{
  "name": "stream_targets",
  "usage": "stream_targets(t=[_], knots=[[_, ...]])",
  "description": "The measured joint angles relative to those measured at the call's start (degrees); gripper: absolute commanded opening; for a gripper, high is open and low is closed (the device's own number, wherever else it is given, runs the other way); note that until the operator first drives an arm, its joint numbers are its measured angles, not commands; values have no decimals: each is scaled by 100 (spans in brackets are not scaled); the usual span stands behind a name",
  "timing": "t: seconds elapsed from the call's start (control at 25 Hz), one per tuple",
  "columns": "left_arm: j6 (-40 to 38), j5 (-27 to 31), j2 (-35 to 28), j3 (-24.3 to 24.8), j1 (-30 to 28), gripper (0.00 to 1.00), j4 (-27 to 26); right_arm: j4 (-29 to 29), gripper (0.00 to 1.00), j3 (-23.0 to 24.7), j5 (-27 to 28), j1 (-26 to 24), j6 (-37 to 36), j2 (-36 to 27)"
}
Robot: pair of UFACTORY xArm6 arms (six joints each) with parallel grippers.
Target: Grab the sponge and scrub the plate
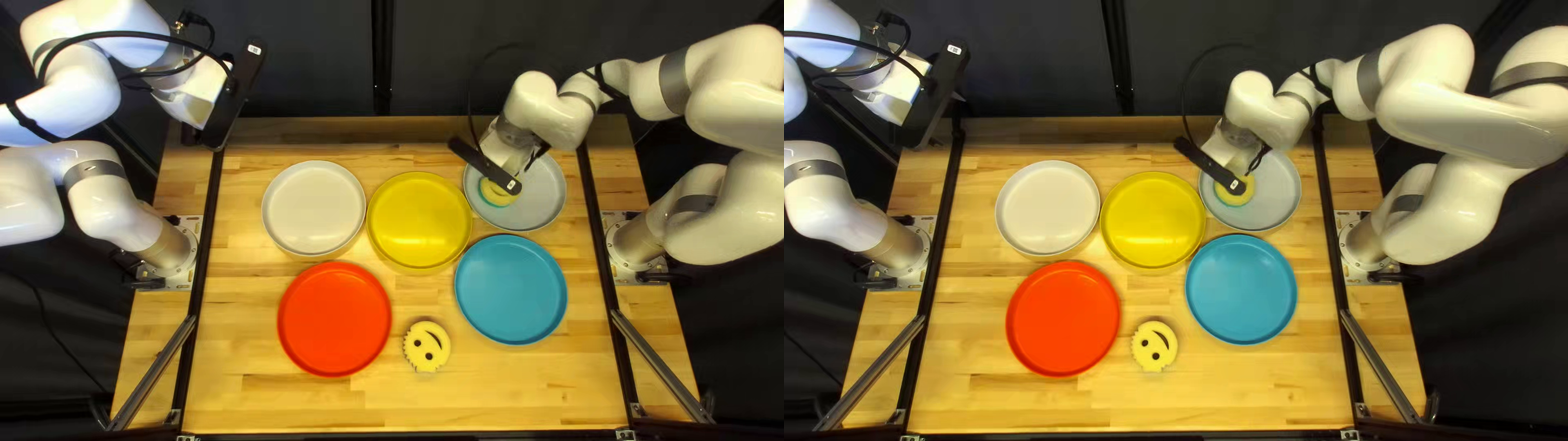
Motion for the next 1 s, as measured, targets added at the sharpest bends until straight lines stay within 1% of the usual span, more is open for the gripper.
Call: stream_targets(t=[0.2,0.32,0.52,0.64,0.8,1.0], knots=[[0,0,0,0,0,100,0,6,0,-106,-22,-320,-314,167],[0,0,0,0,0,100,0,46,0,-169,-12,-618,-597,250],[0,0,0,0,0,100,0,119,0,-237,61,-1076,-1014,270],[0,0,0,0,0,100,0,147,0,-248,113,-1212,-1125,239],[0,0,0,0,0,100,0,142,0,-61,123,-1082,-971,21],[0,0,0,0,0,100,0,81,0,298,38,-522,-442,-326]])
